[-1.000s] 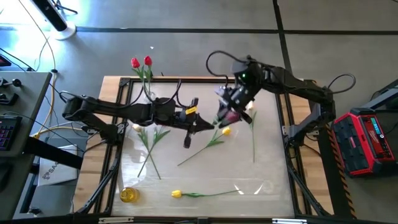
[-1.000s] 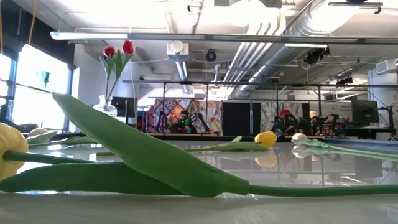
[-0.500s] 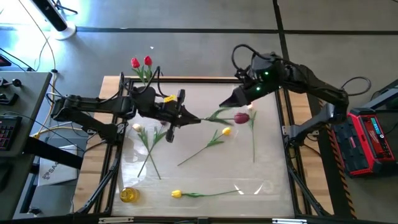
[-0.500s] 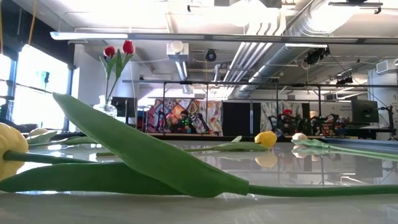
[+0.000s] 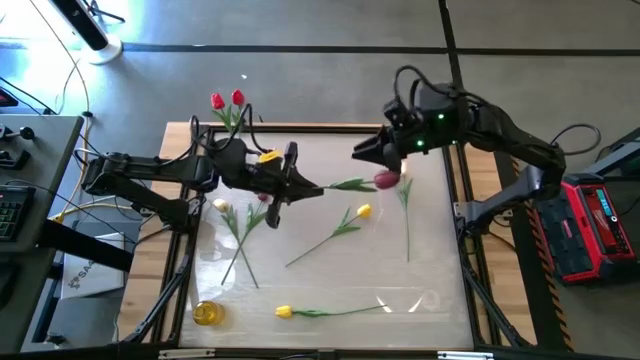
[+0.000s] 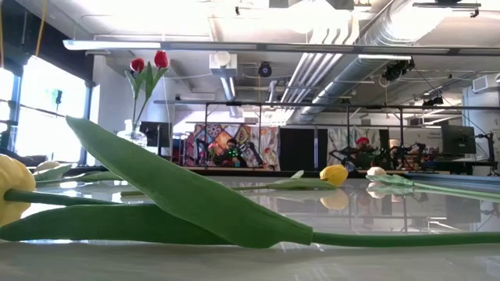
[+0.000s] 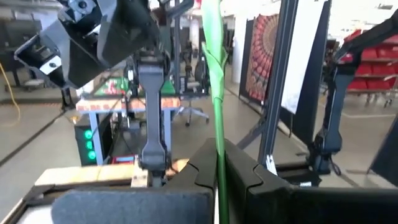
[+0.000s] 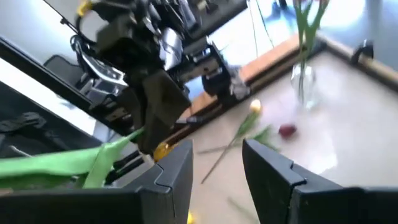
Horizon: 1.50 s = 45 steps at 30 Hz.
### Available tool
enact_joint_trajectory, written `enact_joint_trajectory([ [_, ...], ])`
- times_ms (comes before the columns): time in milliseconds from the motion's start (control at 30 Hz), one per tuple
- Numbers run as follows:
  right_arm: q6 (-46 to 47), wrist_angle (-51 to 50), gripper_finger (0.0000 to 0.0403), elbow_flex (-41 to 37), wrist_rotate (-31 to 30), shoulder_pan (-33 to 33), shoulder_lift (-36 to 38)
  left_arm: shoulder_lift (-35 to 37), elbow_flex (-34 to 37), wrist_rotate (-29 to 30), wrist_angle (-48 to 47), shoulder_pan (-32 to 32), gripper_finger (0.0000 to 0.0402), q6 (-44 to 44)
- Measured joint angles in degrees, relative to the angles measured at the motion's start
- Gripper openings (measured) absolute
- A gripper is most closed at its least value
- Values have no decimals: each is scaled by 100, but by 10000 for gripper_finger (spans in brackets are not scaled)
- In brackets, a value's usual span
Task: Sort flowers into vase by color
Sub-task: Put the right dark red flower into the transparent vase
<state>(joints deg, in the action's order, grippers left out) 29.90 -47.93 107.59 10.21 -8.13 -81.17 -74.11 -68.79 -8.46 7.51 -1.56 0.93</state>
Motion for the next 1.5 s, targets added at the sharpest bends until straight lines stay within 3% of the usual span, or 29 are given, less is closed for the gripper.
enact_joint_trajectory([
  [500,-153,734,128,0,-19,9,223,0,0,42,321,-26,0,-197],
  [667,487,685,128,0,106,-54,221,0,-1,172,315,-37,0,-505],
  [867,1653,870,128,0,689,-334,221,-2,-2,182,257,-37,0,-706],
  [1100,2027,887,128,0,827,-386,214,-2,-2,181,144,-37,0,-705],
  [1300,2281,1160,128,0,1746,-367,210,-4,-3,179,133,-40,0,-509],
  [1500,2915,1102,128,2,1761,-303,146,-4,-3,143,111,-40,0,-507],
])
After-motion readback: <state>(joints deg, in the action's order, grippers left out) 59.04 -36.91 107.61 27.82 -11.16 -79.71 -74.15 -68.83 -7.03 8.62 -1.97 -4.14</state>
